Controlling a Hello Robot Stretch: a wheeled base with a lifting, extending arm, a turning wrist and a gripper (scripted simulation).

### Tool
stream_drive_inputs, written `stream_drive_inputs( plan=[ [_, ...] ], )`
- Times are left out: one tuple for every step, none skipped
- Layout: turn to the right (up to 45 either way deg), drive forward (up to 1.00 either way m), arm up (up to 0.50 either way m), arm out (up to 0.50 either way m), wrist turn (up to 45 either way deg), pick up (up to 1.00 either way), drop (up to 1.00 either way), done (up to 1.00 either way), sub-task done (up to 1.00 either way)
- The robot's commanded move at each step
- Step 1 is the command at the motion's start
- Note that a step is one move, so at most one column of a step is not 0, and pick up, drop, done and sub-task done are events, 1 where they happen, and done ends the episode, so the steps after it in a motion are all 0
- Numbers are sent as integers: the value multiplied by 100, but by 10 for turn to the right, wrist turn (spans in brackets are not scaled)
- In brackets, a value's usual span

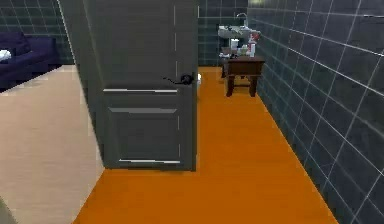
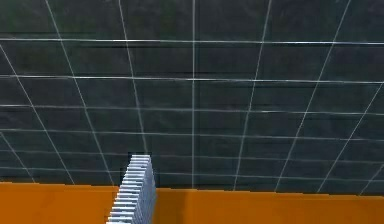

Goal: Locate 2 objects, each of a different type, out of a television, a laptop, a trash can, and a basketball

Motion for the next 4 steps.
stream_drive_inputs(
  plan=[
    [420,0,0,0,0,0,0,0,0],
    [0,5,0,0,0,0,0,0,0],
    [-450,0,0,0,0,0,0,0,0],
    [-330,0,0,0,0,0,0,0,0]
  ],
)
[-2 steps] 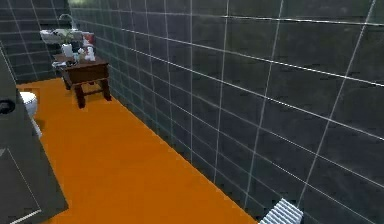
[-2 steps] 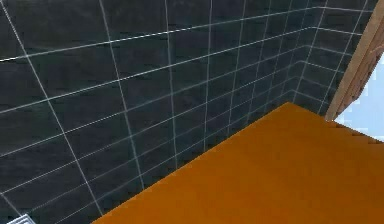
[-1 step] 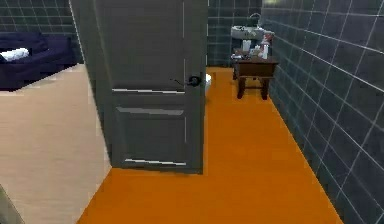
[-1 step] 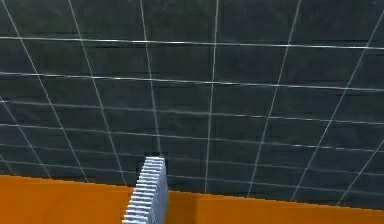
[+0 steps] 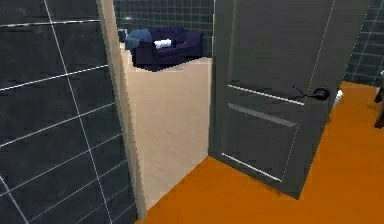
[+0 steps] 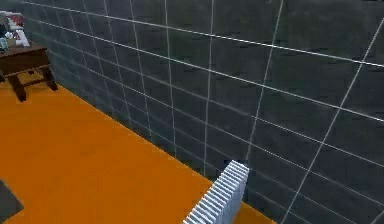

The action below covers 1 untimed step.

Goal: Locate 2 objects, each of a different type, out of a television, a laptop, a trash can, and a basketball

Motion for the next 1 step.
stream_drive_inputs(
  plan=[
    [0,100,0,0,0,0,0,0,0]
  ],
)
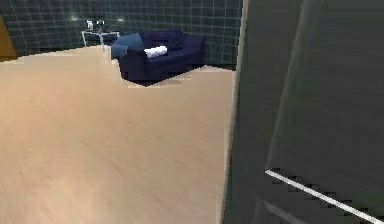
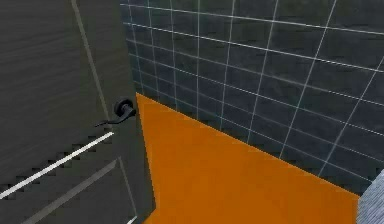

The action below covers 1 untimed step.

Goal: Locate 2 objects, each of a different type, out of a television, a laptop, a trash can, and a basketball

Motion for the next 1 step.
stream_drive_inputs(
  plan=[
    [-30,0,0,0,0,0,0,0,0]
  ],
)
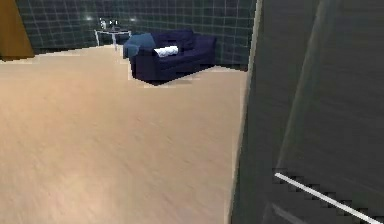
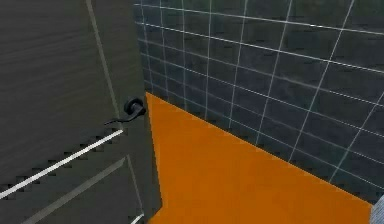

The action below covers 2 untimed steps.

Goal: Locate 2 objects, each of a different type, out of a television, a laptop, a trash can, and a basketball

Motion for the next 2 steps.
stream_drive_inputs(
  plan=[
    [-30,0,0,0,0,0,0,0,0],
    [0,20,0,0,0,0,0,0,0]
  ],
)
